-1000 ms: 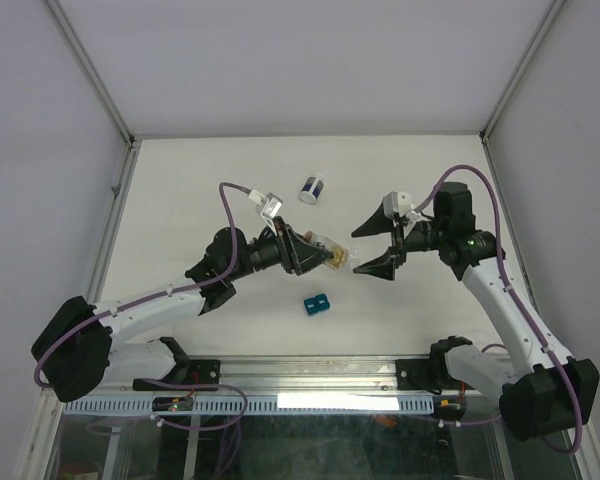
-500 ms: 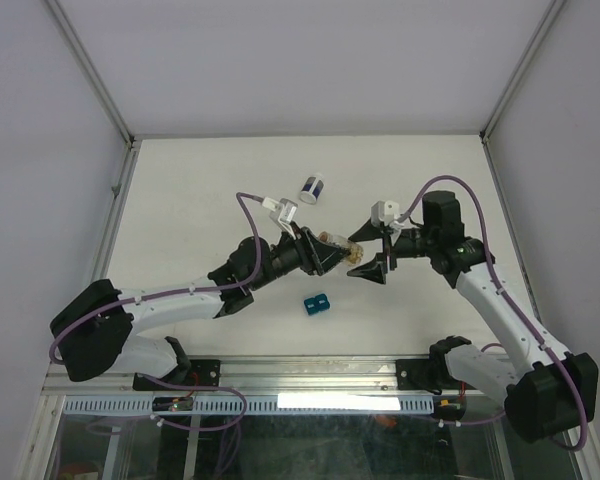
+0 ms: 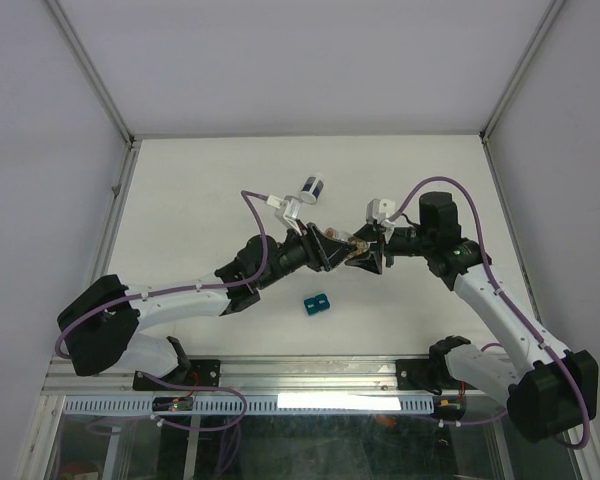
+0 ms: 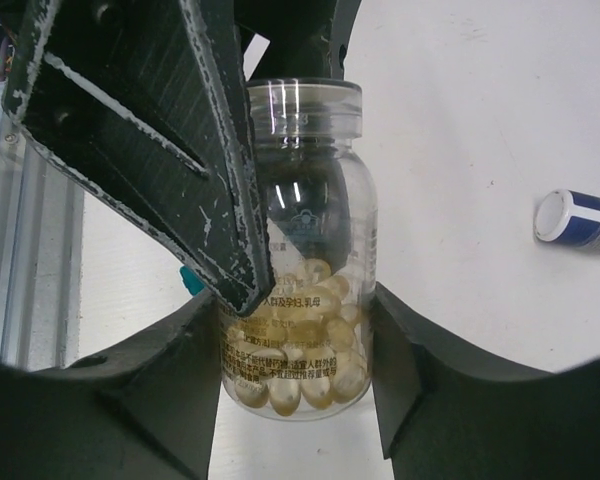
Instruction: Sort the pills into containers
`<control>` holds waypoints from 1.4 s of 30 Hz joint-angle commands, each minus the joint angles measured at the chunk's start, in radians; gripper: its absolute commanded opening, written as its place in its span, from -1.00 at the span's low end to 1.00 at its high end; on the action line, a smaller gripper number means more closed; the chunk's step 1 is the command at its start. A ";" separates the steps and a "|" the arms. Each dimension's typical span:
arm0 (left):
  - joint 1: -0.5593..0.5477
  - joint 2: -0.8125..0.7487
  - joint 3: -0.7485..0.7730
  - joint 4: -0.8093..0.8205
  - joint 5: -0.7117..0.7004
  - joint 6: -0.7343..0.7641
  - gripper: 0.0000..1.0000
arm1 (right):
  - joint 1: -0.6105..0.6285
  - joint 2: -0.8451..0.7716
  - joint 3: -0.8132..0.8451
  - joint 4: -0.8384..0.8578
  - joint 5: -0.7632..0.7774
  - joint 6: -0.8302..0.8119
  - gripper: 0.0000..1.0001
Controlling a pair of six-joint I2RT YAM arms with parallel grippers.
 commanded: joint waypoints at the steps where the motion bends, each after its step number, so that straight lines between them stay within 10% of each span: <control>1: -0.008 0.002 0.063 0.038 -0.023 -0.022 -1.00 | 0.022 -0.011 0.011 0.049 -0.016 0.016 -0.23; 13: -0.007 -0.157 -0.038 0.025 -0.021 0.108 0.95 | 0.000 -0.001 0.038 0.017 -0.116 0.060 -0.98; 23: 0.017 -0.386 -0.083 -0.175 0.104 0.393 0.98 | -0.026 0.004 0.051 -0.047 -0.217 0.006 -1.00; 42: 0.073 -0.141 0.086 -0.199 0.348 0.245 0.40 | -0.037 0.009 0.052 -0.078 -0.217 -0.029 -1.00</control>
